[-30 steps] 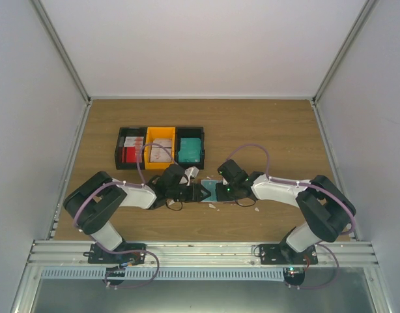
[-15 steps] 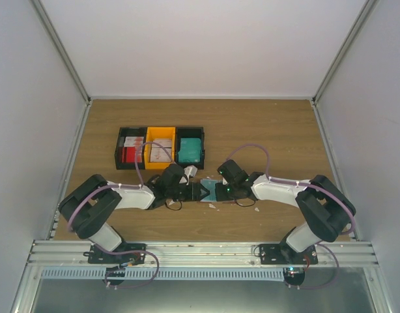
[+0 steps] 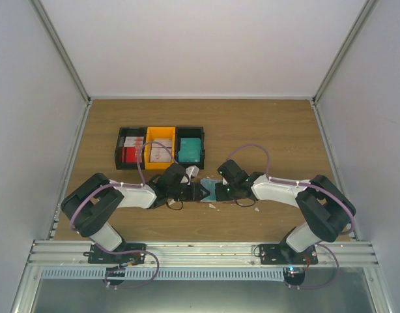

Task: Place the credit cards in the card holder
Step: Turn over the card slot in the card holder.

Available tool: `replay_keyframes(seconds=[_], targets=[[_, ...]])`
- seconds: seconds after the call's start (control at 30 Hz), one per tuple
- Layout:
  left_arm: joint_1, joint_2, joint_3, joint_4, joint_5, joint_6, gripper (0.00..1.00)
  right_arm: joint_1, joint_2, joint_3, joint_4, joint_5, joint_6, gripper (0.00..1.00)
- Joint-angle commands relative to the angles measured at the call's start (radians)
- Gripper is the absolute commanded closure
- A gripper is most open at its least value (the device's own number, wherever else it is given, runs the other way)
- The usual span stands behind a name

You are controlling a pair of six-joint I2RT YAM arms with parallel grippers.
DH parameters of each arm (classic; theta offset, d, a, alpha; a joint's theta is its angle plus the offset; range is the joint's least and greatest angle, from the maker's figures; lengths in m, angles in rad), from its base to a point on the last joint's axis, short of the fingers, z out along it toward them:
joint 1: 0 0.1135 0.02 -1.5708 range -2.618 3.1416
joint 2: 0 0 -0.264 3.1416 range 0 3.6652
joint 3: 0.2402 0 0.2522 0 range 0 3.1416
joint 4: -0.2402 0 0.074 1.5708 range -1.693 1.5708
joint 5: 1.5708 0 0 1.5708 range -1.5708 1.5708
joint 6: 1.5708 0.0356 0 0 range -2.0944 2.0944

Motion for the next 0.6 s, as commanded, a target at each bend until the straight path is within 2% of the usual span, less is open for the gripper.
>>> replay_keyframes(seconds=[0.0,0.17,0.3,0.37,0.57], targets=[[-0.011,0.008,0.021,0.041,0.011,0.026,0.61,0.010,0.044,-0.039,-0.030,0.004,0.002,1.00],[-0.013,0.008,0.030,0.037,0.015,0.037,0.63,0.009,0.044,-0.039,-0.029,0.003,0.001,0.99],[-0.018,-0.006,0.041,0.024,0.016,0.062,0.76,0.010,0.041,-0.039,-0.027,0.005,0.002,0.99],[-0.022,-0.013,0.051,0.014,0.021,0.082,0.79,0.008,0.037,-0.038,-0.028,0.007,0.004,0.99],[-0.042,0.013,0.085,0.017,0.048,0.102,0.77,0.008,-0.008,-0.040,-0.020,0.026,0.017,0.98]])
